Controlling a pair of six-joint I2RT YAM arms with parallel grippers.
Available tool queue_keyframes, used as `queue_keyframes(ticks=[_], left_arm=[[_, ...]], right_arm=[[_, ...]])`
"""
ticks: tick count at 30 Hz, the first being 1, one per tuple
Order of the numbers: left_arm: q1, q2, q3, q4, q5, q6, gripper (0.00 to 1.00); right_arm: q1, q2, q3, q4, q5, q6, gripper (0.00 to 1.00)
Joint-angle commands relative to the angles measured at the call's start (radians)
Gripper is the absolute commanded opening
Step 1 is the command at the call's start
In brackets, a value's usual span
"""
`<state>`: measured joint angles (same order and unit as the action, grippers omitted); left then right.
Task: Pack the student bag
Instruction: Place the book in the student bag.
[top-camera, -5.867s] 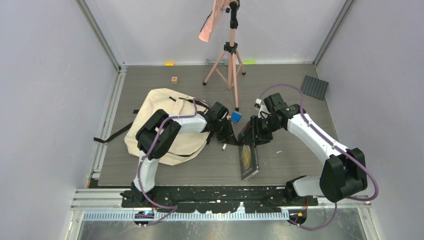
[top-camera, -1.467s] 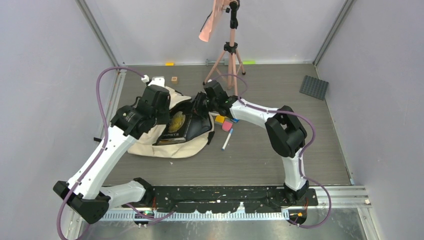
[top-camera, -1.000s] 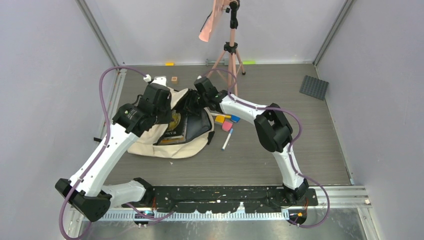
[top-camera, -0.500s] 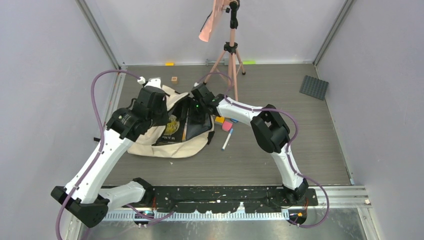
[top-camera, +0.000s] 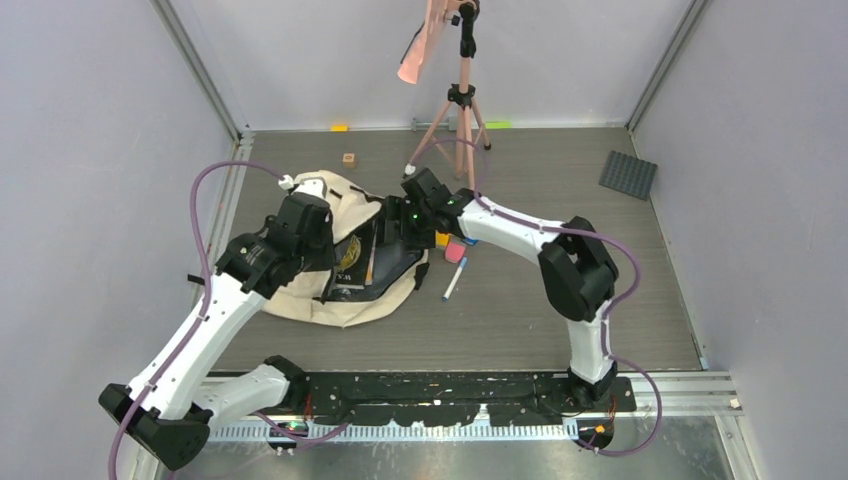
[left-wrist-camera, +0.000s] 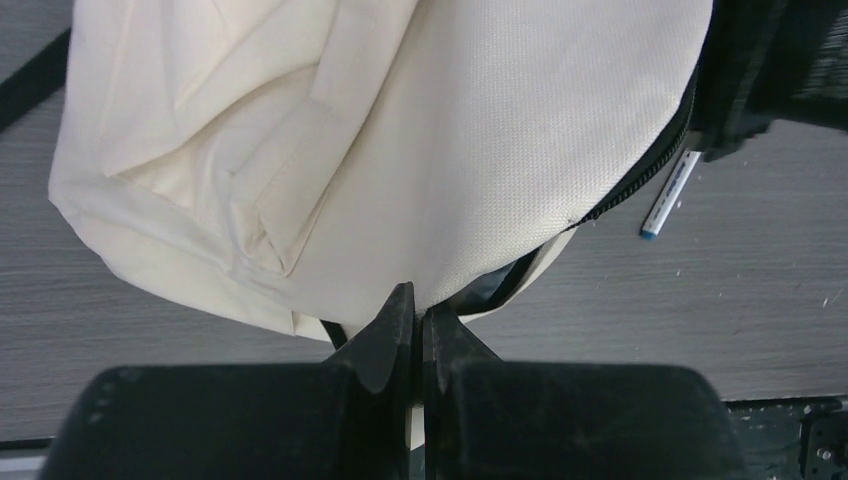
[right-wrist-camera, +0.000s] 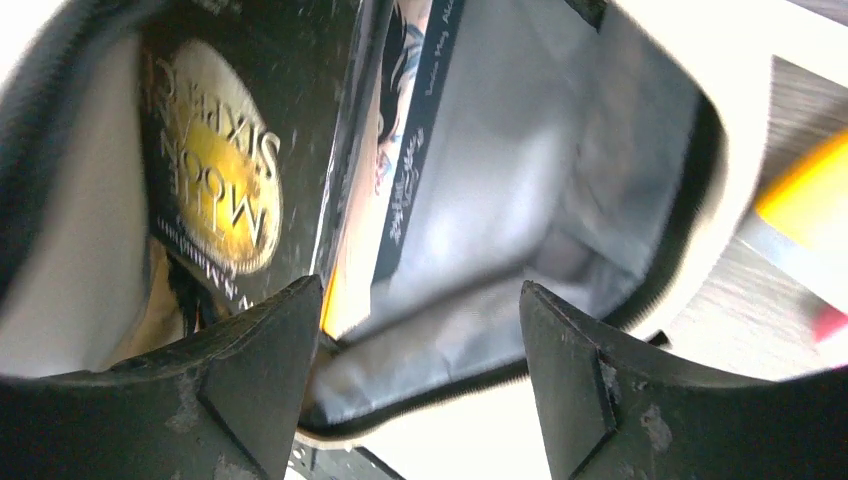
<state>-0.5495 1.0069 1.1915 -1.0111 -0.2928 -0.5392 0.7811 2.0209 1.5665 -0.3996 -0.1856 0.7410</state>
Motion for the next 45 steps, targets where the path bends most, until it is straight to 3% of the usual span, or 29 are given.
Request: queue_keyframes(ticks=[1, 9, 13, 17, 20, 23, 26, 30, 33, 39, 45], left_arm=[[0.000, -0.001, -0.042, -0.020, 0.081, 0.017, 0.00], [0.000, 0.072, -0.137, -0.044, 0.329, 0.088, 0.00], [-0.001, 0.161, -0.163, -0.093, 0.462, 0.123, 0.00], [-0.003, 0.193, -0.154, -0.115, 0.487, 0.126, 0.04], [-0.003, 0.174, -0.119, -0.109, 0.483, 0.107, 0.21], [-0.003, 0.162, -0.046, -0.100, 0.481, 0.075, 0.52], [-0.001, 0.169, 0.062, -0.103, 0.456, 0.066, 0.74], [0.018, 0.204, 0.213, -0.141, 0.380, 0.101, 0.89], [0.071, 0.234, 0.278, -0.136, 0.363, 0.139, 0.93], [0.207, 0.320, 0.232, -0.024, 0.354, 0.182, 0.93], [0.360, 0.401, 0.196, 0.200, 0.444, 0.087, 0.80]], right_arm=[[-0.014, -0.210, -0.063, -0.053, 0.113, -0.091, 0.78], [-0.078, -0.403, -0.219, -0.099, 0.229, -0.129, 0.82], [-0.100, -0.390, -0.200, -0.098, 0.231, -0.154, 0.82], [-0.101, -0.341, -0.134, -0.089, 0.216, -0.160, 0.82], [-0.102, -0.294, -0.075, -0.079, 0.202, -0.136, 0.82], [-0.102, -0.263, -0.044, -0.047, 0.123, -0.117, 0.81], [-0.102, -0.244, -0.046, 0.023, 0.065, -0.120, 0.81], [-0.102, -0.218, -0.009, 0.043, 0.019, -0.179, 0.80], [-0.103, -0.193, 0.033, 0.042, 0.018, -0.240, 0.79], [-0.103, -0.069, 0.204, -0.052, -0.006, -0.325, 0.70], [-0.103, 0.093, 0.408, -0.119, -0.050, -0.374, 0.63]])
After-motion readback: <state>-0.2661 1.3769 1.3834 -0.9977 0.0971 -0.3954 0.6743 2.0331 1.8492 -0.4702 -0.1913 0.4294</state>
